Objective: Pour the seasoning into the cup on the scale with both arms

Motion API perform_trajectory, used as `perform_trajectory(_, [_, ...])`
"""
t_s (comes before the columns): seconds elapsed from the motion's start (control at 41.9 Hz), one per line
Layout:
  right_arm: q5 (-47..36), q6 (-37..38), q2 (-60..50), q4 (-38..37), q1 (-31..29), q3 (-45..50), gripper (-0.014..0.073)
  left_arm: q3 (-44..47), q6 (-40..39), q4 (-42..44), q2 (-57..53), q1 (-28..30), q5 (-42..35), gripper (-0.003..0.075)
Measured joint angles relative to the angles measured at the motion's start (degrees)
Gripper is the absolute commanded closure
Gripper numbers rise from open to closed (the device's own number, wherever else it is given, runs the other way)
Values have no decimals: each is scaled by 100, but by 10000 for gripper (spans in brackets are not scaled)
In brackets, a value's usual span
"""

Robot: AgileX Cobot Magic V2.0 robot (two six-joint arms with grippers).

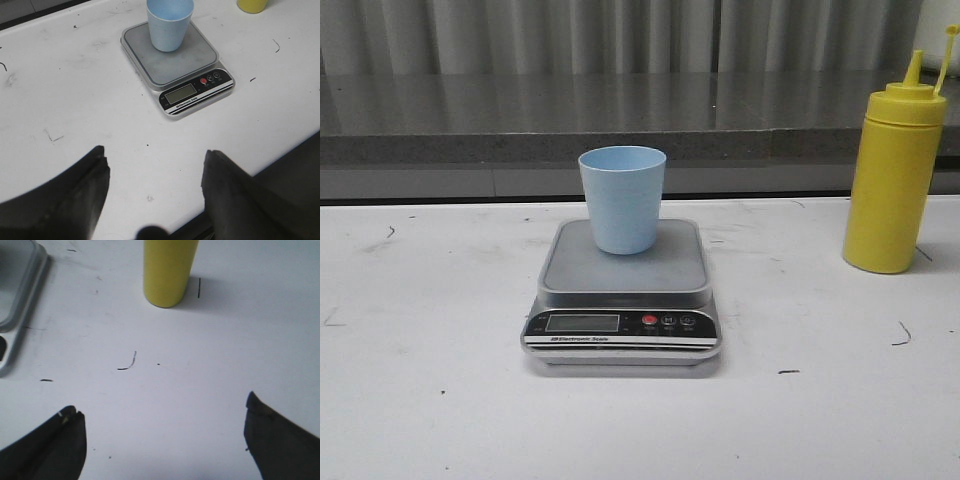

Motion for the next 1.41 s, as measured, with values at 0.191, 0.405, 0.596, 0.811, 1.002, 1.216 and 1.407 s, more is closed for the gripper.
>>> perform_trajectory(0.191, [608,-284,-938,510,206,-146,-62,0,0,0,0,0,0,312])
perform_trajectory(0.405, [1274,-340,-1664,525,227,-148,-62,0,0,0,0,0,0,312])
perform_trajectory(0.596, [1669,-720,-2112,525,227,-148,-62,0,0,0,0,0,0,312])
perform_trajectory(0.811, [1740,-855,-2193,525,227,-158,-62,0,0,0,0,0,0,312])
perform_trajectory(1.002, [1575,-855,-2193,525,227,-158,-62,0,0,0,0,0,0,312])
perform_trajectory(1.216, [1414,-843,-2193,525,227,-158,93,0,0,0,0,0,-22,402])
perform_trajectory(1.407, [1355,-791,-2193,525,227,-158,434,0,0,0,0,0,-44,645])
